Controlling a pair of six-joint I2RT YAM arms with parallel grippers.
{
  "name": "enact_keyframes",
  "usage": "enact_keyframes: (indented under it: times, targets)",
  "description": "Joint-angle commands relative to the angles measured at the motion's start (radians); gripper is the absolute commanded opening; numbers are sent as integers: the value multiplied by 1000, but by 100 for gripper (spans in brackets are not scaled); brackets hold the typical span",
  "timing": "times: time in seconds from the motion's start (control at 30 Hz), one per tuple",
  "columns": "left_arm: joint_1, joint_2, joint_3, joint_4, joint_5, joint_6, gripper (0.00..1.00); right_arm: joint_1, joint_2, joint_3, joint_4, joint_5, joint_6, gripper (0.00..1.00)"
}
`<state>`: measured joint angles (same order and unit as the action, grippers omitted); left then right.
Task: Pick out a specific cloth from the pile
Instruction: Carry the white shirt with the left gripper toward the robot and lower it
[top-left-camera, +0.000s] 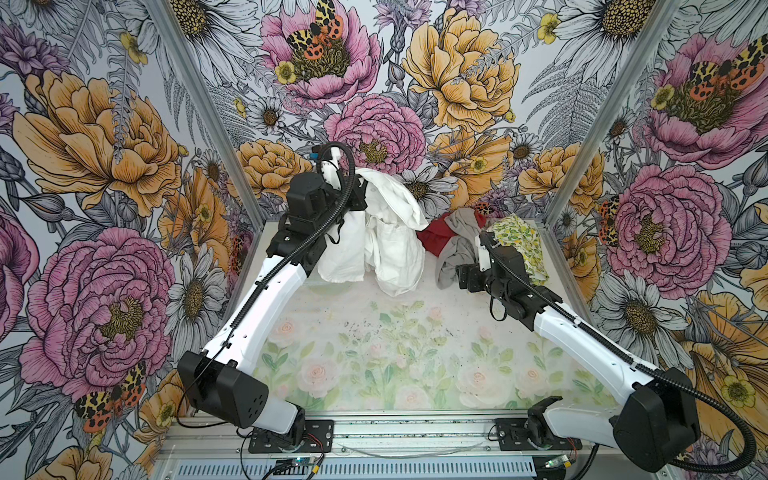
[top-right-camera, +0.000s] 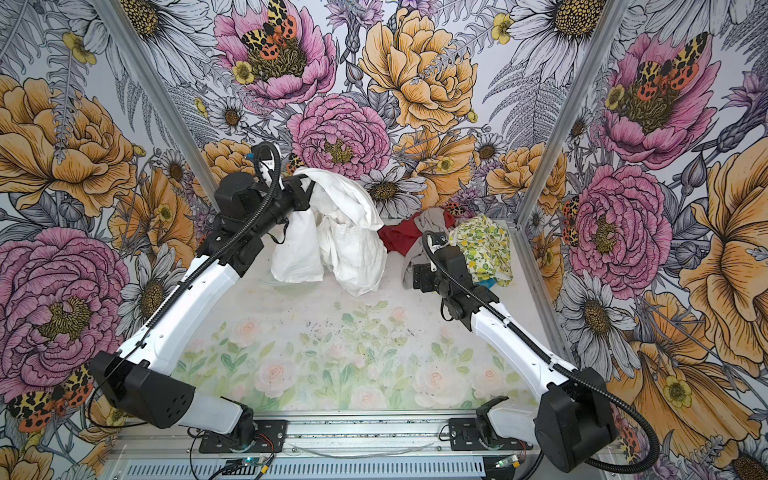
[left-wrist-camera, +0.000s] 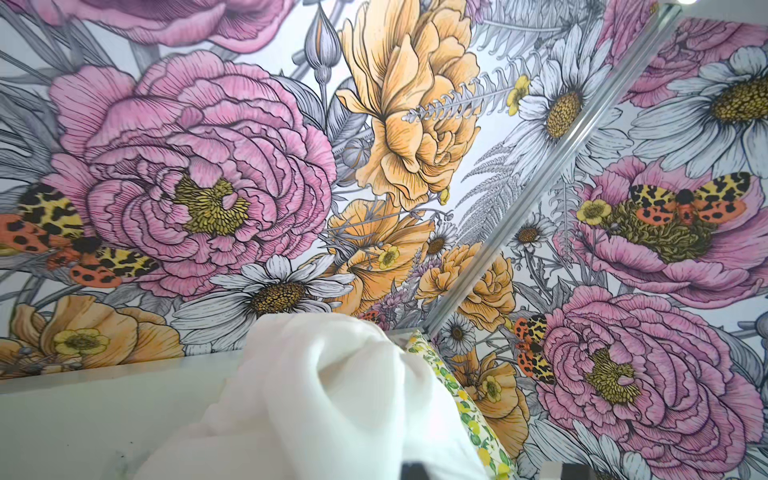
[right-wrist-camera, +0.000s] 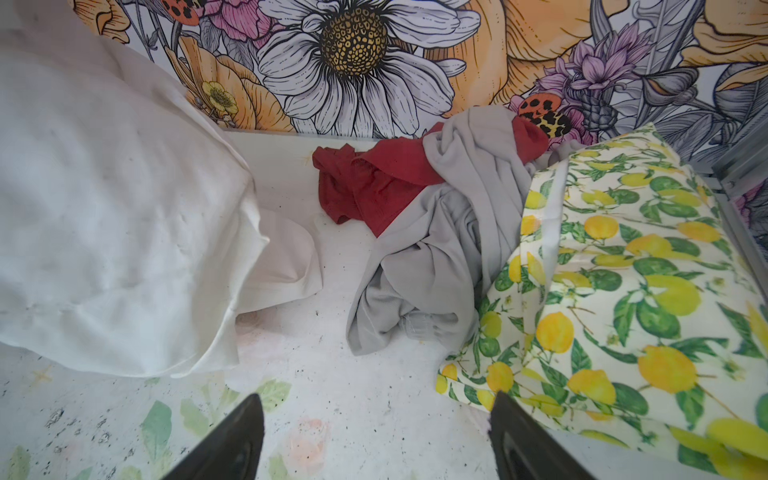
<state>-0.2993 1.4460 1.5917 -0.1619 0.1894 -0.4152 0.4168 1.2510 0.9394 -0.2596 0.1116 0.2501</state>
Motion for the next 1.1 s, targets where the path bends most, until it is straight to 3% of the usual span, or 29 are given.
enact_keyframes:
  times: [0.0, 0.57, 1.07]
  targets:
    - [77, -56, 13, -12, 57, 0, 0, 18, -6, -6, 31, 28, 4, 86]
    - [504, -180, 0, -141, 191, 3, 0, 88, 114, 78, 66, 48, 13, 86]
    - [648, -171, 58, -174, 226, 37, 0, 103, 236, 201, 72, 18, 14, 86]
